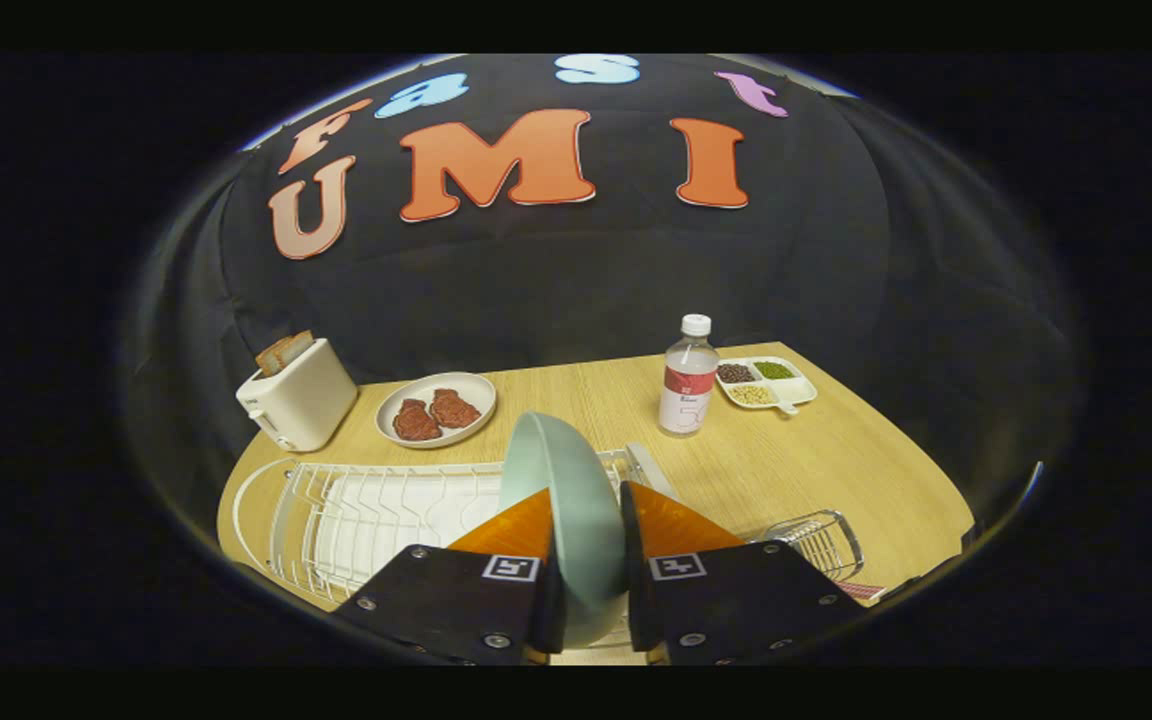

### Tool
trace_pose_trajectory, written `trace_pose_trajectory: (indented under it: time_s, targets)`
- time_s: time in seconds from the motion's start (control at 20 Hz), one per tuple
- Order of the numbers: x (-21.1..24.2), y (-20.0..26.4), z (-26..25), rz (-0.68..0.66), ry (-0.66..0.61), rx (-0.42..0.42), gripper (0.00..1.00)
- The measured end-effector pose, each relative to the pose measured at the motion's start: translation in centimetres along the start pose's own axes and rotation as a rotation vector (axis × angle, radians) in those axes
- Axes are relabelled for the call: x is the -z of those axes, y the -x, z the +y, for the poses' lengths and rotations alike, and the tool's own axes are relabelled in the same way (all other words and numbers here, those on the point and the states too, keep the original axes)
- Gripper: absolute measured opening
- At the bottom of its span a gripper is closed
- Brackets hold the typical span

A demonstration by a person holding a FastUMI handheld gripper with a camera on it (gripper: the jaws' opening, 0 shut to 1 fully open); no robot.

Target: Take the plate from the dish rack, then take the spoon from the basket and place it into the plate.

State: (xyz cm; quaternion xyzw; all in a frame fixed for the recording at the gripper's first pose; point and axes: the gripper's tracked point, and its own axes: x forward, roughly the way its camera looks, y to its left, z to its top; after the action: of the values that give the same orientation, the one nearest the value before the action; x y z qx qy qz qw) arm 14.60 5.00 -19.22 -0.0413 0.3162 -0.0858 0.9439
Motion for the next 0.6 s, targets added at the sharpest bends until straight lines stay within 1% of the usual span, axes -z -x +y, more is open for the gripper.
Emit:
trace_pose_trajectory:
  time_s: [0.15, 0.45, 0.55, 0.6]
  targets:
    - [-0.8, 0.7, 0.3, -0.024, 0.044, 0.036, 0.25]
    - [-2.1, 1.9, 1.2, -0.059, 0.177, 0.122, 0.25]
    - [-3.7, 2.6, 0.9, -0.109, 0.223, 0.16, 0.25]
    - [-4.2, 2.8, 0.8, -0.122, 0.232, 0.166, 0.25]
